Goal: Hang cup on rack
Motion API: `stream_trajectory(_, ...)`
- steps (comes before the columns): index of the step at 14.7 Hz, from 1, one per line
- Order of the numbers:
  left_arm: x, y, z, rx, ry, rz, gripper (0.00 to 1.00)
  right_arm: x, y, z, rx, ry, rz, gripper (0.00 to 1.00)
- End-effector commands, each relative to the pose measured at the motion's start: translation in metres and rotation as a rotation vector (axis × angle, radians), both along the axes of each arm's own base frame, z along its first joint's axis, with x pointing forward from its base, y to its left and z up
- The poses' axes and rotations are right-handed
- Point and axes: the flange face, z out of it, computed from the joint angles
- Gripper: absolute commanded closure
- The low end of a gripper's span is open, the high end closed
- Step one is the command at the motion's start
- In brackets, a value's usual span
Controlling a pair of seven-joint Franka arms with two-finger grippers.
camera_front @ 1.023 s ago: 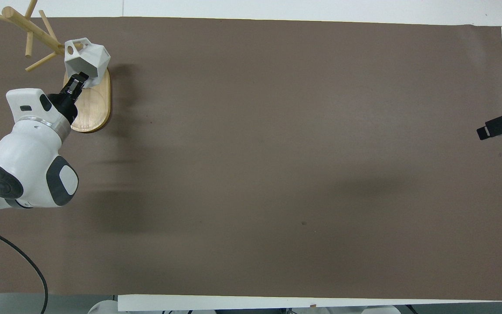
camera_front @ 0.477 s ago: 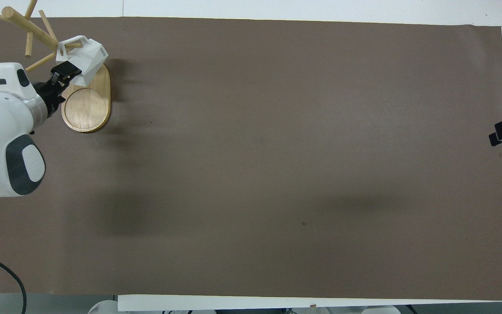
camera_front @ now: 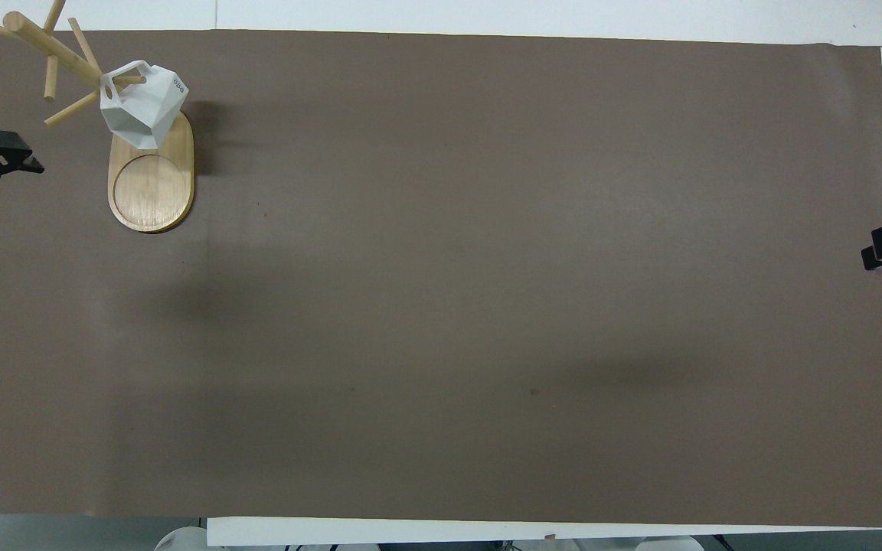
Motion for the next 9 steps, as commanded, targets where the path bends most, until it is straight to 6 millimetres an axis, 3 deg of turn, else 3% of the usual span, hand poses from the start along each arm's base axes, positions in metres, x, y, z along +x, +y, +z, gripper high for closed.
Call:
stream_trajectory(1, -0.001, 0.003, 0.037, 0.051, 0.124, -0.205, 0.0, -0.005, 0.001, -0.005, -0.021, 0.008, -0.01, 0.0)
stream_trajectory(4, 0.003, -0.002, 0.071, 0.031, 0.224, -0.416, 0.0, -0.002, -0.001, -0.015, -0.016, 0.03, -0.011, 0.0)
stream_trajectory(7, 0.011, -0.025, 0.078, 0.009, 0.236, -0.645, 0.0, -0.002, 0.0, -0.015, -0.01, 0.031, -0.011, 0.0)
stream_trajectory(9, 0.013, -0.045, 0.085, 0.014, 0.222, -0.683, 0.0, -0.002, 0.002, -0.015, -0.01, 0.03, -0.008, 0.0)
